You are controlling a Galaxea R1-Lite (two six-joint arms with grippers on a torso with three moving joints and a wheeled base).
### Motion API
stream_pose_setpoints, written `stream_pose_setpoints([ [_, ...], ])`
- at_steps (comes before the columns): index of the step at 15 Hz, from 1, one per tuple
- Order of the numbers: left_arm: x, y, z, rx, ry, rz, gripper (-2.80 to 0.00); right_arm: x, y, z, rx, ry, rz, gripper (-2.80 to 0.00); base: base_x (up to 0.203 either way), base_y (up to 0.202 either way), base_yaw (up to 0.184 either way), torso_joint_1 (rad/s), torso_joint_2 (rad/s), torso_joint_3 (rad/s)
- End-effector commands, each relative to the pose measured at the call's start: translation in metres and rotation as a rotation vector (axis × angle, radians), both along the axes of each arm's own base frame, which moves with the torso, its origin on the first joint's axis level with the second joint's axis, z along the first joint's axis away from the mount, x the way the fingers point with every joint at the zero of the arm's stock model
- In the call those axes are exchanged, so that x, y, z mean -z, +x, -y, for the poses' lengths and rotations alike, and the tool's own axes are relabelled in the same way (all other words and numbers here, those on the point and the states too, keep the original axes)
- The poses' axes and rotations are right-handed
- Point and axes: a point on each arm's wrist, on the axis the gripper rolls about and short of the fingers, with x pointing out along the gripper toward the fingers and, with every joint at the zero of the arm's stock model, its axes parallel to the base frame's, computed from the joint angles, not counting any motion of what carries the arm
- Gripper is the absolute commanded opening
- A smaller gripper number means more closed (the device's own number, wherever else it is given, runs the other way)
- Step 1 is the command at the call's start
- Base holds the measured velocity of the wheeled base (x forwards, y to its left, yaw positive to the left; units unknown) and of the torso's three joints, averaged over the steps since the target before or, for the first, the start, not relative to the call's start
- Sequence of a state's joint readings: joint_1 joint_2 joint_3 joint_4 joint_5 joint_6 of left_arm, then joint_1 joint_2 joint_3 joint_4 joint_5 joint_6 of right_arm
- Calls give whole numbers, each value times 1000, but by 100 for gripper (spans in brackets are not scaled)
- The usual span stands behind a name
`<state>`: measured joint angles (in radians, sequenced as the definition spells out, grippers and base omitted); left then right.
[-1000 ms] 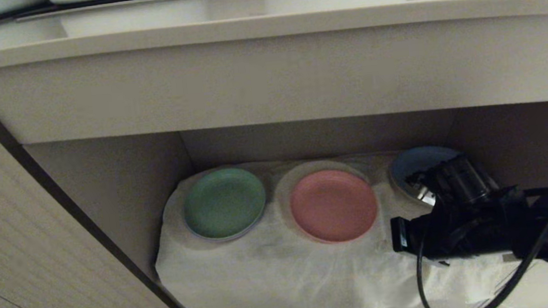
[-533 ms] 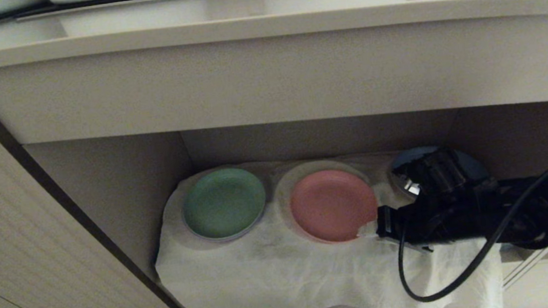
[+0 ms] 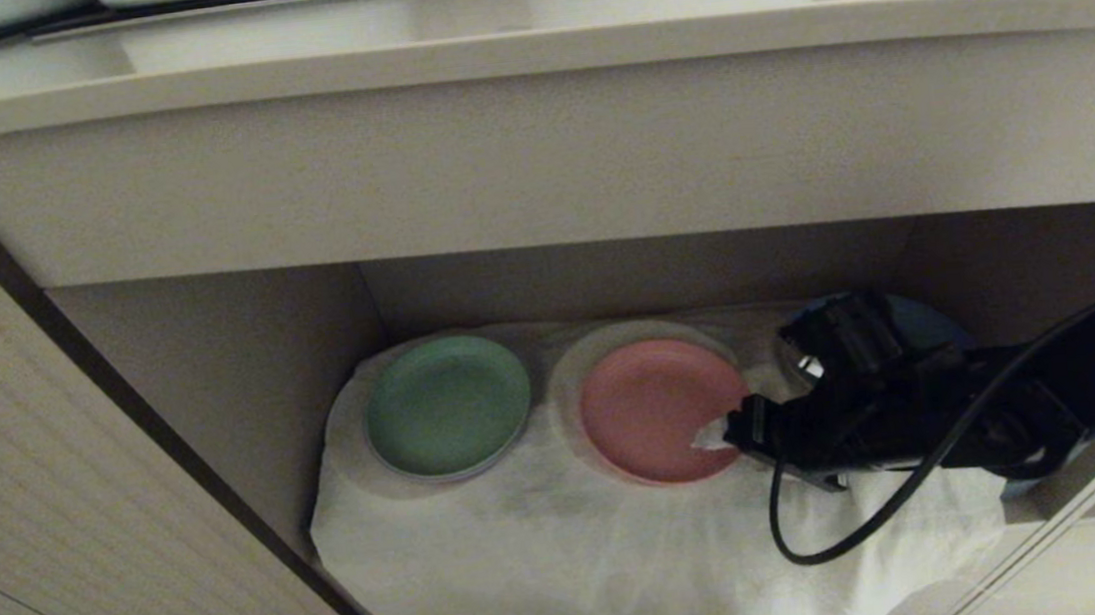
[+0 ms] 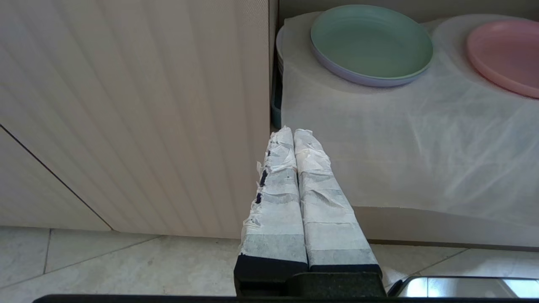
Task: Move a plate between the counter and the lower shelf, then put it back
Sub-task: Pick up the plate in the cupboard
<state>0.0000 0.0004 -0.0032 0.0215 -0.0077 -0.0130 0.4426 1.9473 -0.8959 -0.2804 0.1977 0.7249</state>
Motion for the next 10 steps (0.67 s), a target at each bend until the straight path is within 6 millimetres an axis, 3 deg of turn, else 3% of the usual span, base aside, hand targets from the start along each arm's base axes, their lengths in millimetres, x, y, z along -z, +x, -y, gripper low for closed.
stream_pose_setpoints([
  [1,0,0,0,0,-1,0,-280,2,7,-1,12,2,3,0,0,0,0,0,0,0],
  [10,0,0,0,0,-1,0,-280,-2,22,-5,22,16,35,0,0,0,0,0,0,0],
])
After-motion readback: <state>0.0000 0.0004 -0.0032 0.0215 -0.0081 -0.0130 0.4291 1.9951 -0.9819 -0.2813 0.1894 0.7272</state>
